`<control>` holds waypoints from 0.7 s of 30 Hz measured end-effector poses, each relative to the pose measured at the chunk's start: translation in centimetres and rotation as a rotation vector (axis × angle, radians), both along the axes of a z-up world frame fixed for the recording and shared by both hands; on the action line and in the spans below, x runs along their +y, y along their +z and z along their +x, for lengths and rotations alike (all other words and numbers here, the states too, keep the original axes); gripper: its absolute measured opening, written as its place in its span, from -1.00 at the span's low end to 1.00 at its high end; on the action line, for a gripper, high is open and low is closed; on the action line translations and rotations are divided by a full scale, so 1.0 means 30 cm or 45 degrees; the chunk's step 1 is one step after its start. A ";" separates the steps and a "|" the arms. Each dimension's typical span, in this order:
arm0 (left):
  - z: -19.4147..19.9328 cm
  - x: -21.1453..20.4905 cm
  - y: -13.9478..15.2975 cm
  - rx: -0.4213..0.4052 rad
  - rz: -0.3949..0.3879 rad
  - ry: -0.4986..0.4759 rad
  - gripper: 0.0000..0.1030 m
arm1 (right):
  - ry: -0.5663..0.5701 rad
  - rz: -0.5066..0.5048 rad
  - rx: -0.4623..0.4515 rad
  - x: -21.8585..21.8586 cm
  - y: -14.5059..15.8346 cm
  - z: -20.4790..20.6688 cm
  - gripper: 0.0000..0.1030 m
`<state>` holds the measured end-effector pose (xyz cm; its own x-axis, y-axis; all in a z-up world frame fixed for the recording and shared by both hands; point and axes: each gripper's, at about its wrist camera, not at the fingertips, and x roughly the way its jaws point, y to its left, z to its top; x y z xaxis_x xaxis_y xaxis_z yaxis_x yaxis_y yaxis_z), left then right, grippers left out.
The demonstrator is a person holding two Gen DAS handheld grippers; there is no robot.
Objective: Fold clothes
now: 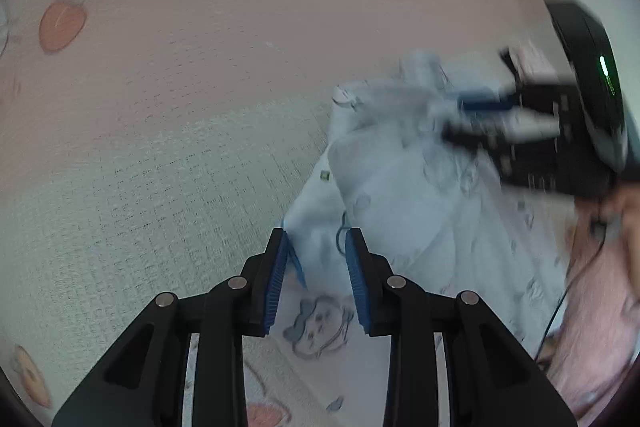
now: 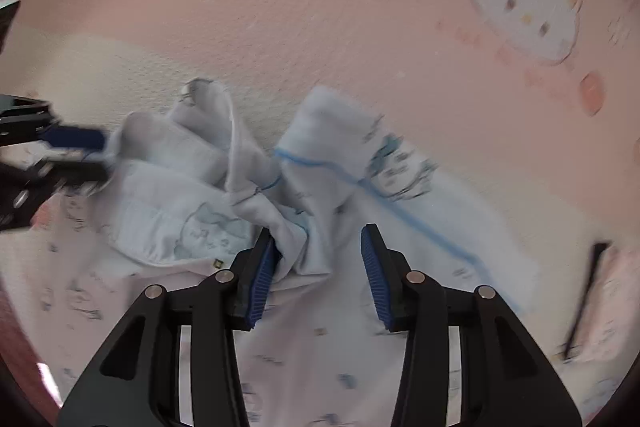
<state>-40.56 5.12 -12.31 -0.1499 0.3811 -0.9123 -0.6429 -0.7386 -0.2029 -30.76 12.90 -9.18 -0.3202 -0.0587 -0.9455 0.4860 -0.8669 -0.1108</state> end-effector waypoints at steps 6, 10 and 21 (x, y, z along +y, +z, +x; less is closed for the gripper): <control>-0.051 -0.017 0.007 -0.059 0.184 0.132 -0.30 | -0.011 -0.195 -0.047 0.003 0.011 0.009 -0.17; -0.029 -0.010 -0.009 -0.021 0.080 0.145 -0.07 | -0.017 -0.187 -0.028 -0.018 0.000 0.007 -0.17; -0.002 -0.284 0.162 0.027 0.164 0.482 -0.90 | -0.062 -0.366 0.046 -0.053 0.055 -0.015 -0.76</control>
